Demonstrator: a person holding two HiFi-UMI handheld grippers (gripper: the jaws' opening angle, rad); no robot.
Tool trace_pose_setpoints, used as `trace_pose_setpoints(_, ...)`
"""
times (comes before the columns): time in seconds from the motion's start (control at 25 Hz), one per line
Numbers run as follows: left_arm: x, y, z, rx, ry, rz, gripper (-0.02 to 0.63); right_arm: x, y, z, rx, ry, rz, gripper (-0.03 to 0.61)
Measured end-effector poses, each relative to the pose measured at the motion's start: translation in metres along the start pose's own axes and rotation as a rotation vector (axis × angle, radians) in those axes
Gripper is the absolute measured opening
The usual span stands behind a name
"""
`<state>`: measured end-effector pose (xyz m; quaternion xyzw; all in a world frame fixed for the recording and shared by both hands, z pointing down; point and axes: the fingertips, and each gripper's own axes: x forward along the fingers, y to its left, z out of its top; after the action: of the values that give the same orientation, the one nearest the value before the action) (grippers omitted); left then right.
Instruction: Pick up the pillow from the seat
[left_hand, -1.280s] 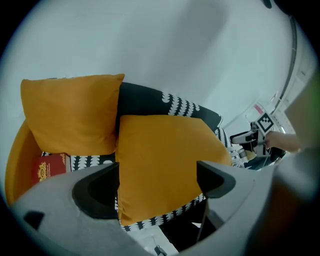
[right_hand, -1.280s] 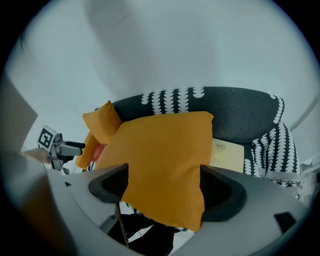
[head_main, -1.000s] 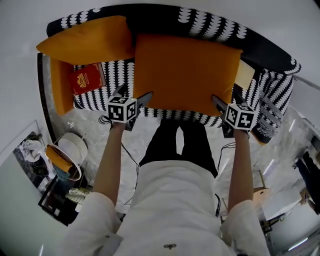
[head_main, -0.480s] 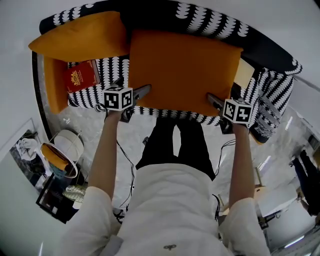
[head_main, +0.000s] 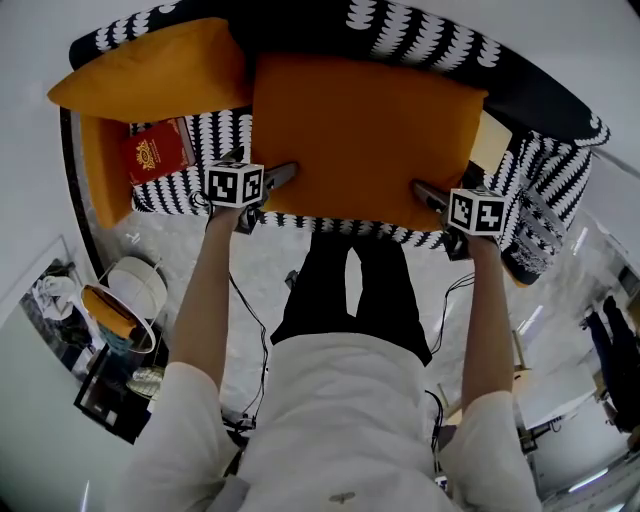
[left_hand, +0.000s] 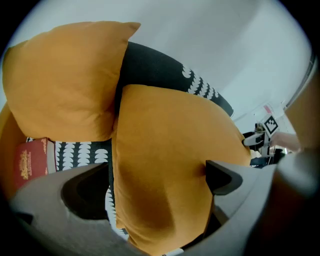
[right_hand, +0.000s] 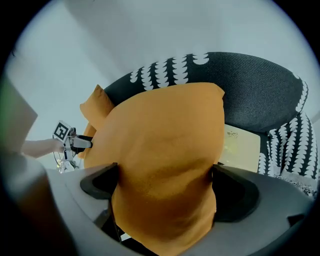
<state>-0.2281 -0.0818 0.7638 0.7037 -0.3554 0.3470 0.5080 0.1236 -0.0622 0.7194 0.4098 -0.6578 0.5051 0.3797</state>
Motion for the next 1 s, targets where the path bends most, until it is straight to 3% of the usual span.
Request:
trace_pose_setpoints(0.24,0.012,0.001,-0.003,-0.01,0.05,-0.027,0.592,0.014,-0.009,-0.01,0.014,0.044,-0.013,0.528)
trace_pose_setpoints(0.48,0.021,0.002,-0.013,-0.117,0.09,-0.094,0.592,0.023,-0.011,-0.014,0.015,0.067,0.016,0.529)
trace_pose_setpoints(1.0,0.028,0.002,-0.021,-0.106,0.089,-0.15,0.591,0.034,-0.004,-0.02,-0.005,0.058,0.11,0.528)
